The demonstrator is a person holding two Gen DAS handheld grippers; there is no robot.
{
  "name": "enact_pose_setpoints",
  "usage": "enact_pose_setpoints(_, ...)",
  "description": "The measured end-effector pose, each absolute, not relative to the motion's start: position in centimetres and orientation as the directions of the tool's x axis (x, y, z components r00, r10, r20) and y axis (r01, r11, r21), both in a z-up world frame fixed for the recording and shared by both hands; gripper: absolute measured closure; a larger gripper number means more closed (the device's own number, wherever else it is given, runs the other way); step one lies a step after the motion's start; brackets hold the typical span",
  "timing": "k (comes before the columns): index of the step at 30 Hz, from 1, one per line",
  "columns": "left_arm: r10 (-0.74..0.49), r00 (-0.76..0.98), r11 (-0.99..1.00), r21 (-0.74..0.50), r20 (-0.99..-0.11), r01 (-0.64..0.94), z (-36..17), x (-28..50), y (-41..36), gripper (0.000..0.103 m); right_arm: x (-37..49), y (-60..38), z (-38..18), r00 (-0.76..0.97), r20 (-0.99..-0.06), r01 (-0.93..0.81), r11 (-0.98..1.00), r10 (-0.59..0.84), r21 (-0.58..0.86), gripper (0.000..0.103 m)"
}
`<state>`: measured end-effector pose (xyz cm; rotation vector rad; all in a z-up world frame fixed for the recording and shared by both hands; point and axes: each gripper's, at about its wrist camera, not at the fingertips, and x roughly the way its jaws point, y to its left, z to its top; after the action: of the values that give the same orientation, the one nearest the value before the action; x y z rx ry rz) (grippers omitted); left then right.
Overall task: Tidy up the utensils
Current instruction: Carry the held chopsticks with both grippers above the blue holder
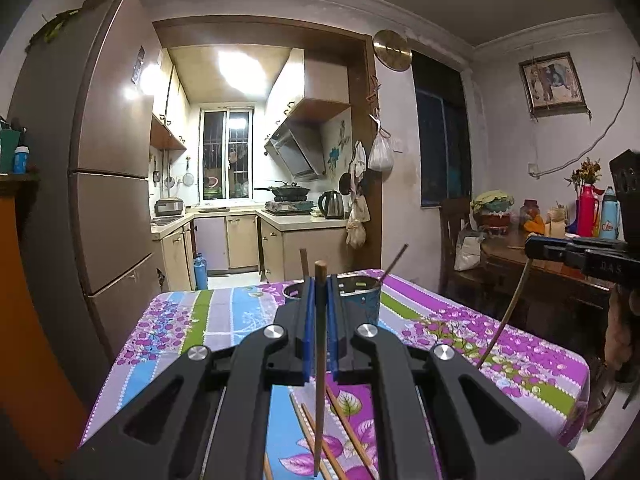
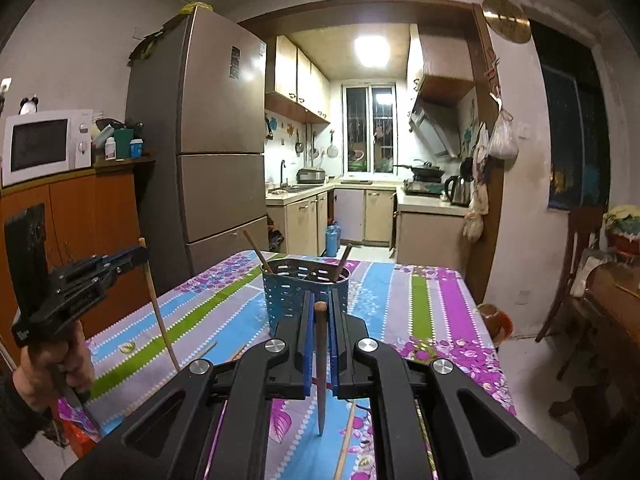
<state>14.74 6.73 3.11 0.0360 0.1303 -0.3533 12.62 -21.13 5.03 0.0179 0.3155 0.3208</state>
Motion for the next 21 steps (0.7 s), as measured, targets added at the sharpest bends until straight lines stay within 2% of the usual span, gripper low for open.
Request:
enact_pose_setpoints(10, -0.346, 0.932, 0.938, -0.026, -0.108, 0.345, 6.2, 16.9, 6.6, 0.098, 14.7, -19.5, 7.9, 0.893, -0.298, -0.336, 0.94, 0.336, 0.052, 0.095)
enact_pose_setpoints(21, -0.352, 0.936, 0.936, -0.008, -0.011, 0.352, 14.6, 20.3, 4.9, 0.098, 19.2, -20.0, 17.7, 0.921, -0.2, -0.334, 0.942, 0.334, 0.033, 0.095)
